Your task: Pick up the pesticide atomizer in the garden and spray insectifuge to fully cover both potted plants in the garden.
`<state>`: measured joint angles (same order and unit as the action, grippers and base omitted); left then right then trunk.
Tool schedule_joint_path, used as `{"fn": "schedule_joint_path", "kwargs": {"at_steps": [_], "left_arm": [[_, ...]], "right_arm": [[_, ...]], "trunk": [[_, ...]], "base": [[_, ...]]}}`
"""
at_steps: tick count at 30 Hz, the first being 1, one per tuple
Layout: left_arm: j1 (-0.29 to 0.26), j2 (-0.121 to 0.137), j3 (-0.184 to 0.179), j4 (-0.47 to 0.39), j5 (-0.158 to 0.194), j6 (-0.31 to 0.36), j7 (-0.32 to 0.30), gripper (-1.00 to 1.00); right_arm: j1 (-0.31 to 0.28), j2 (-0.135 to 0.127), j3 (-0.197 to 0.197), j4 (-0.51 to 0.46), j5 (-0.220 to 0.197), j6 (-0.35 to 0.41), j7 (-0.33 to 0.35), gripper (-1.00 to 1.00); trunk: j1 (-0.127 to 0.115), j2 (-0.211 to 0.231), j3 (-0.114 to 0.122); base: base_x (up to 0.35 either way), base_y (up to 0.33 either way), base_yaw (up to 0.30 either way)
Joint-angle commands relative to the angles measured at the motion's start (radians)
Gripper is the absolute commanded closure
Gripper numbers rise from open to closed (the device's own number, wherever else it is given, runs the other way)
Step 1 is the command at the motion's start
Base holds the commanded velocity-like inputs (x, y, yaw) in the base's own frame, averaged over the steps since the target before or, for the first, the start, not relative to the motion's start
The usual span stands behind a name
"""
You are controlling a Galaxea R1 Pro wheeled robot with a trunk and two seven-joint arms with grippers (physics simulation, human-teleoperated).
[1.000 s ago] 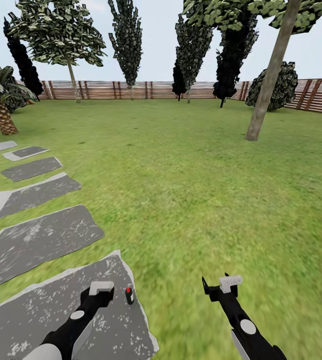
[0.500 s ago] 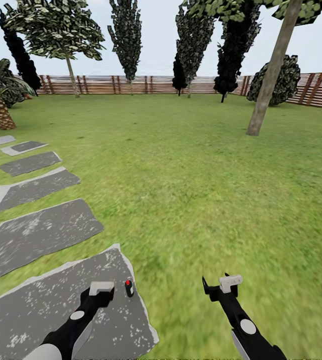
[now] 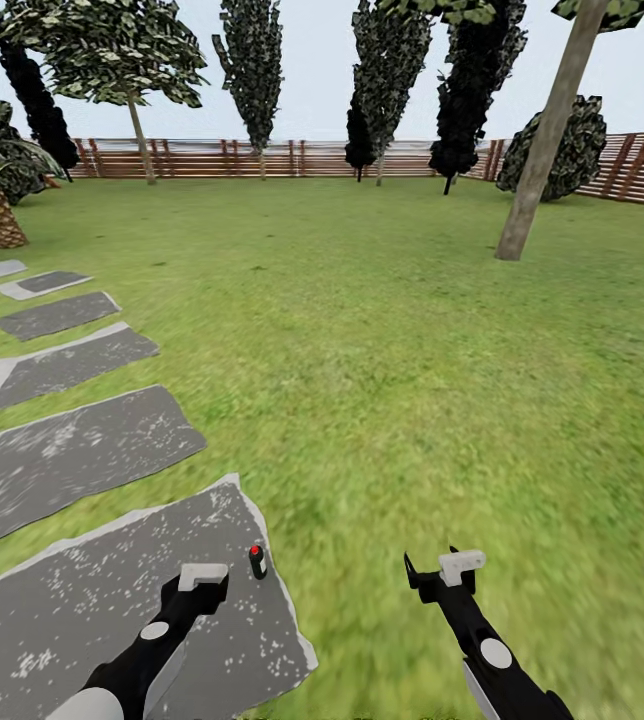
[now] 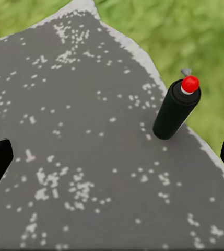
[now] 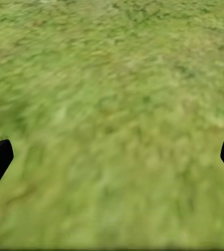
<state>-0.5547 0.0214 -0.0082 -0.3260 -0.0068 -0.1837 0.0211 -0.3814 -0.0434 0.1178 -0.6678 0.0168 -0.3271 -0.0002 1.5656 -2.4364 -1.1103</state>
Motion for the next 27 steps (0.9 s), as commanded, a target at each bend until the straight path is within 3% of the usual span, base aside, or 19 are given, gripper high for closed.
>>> {"fn": "schedule_joint_path", "kwargs": {"at_steps": [1, 9, 27], "left_arm": [[-0.001, 0.000, -0.001, 0.001, -0.001, -0.003, 0.002, -1.00], [-0.001, 0.000, -0.001, 0.001, -0.001, -0.003, 0.002, -1.00], [-0.001, 0.002, -0.001, 0.002, -0.001, -0.004, 0.003, -1.00]], "right_arm": [[-0.001, -0.001, 0.002, 0.001, 0.002, -0.003, 0.000, -1.00], [-0.001, -0.001, 0.002, 0.000, 0.002, -0.003, 0.000, -1.00], [-0.001, -0.001, 0.002, -0.001, 0.002, -0.003, -0.001, -1.00]], "trunk": [[0.004, -0.008, -0.006], [0.034, -0.064, -0.043], [0.042, -0.068, -0.142]], "base": [[0.000, 0.000, -0.032], [0.000, 0.000, -0.069], [0.000, 0.000, -0.081]]}}
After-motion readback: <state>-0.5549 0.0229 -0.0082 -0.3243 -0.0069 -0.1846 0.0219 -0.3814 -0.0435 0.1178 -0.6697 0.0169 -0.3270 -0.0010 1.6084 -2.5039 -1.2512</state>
